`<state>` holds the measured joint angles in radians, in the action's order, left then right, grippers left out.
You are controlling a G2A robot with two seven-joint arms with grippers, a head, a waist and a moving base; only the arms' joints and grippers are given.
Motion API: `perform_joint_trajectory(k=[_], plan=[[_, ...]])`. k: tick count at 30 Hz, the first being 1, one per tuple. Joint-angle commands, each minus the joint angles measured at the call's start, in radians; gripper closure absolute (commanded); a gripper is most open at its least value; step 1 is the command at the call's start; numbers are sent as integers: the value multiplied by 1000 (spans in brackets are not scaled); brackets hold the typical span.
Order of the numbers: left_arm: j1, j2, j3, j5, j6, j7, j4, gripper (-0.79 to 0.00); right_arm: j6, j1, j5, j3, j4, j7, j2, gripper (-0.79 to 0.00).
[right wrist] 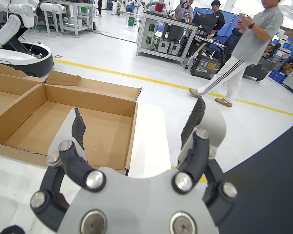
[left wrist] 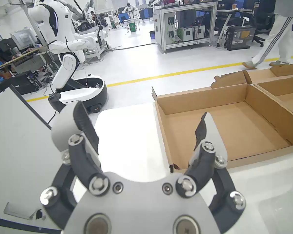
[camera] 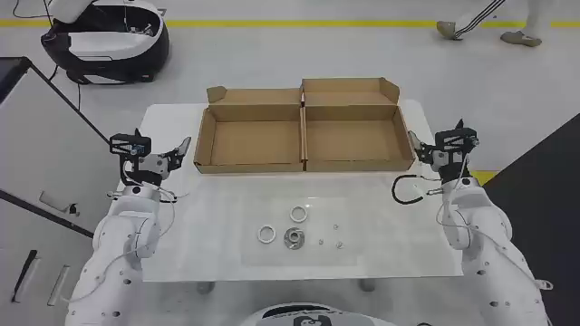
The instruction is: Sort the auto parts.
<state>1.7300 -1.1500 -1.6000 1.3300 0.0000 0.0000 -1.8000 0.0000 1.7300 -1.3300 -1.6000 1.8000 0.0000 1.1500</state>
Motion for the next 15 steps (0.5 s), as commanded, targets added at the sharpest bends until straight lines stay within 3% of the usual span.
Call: perform_joint_trajectory(k=[1,7,15], plan=[[0,0,0,0,0,0,0,-785,-5,-4,-8,-2,11,-9,0,-785],[0,0,0,0,0,0,0,-785,-110,9,-67,-37,113,-20,-9,-785],[0,0,0,0,0,0,0,-785,-354,19,-55,-103,295,100,-26,-785]])
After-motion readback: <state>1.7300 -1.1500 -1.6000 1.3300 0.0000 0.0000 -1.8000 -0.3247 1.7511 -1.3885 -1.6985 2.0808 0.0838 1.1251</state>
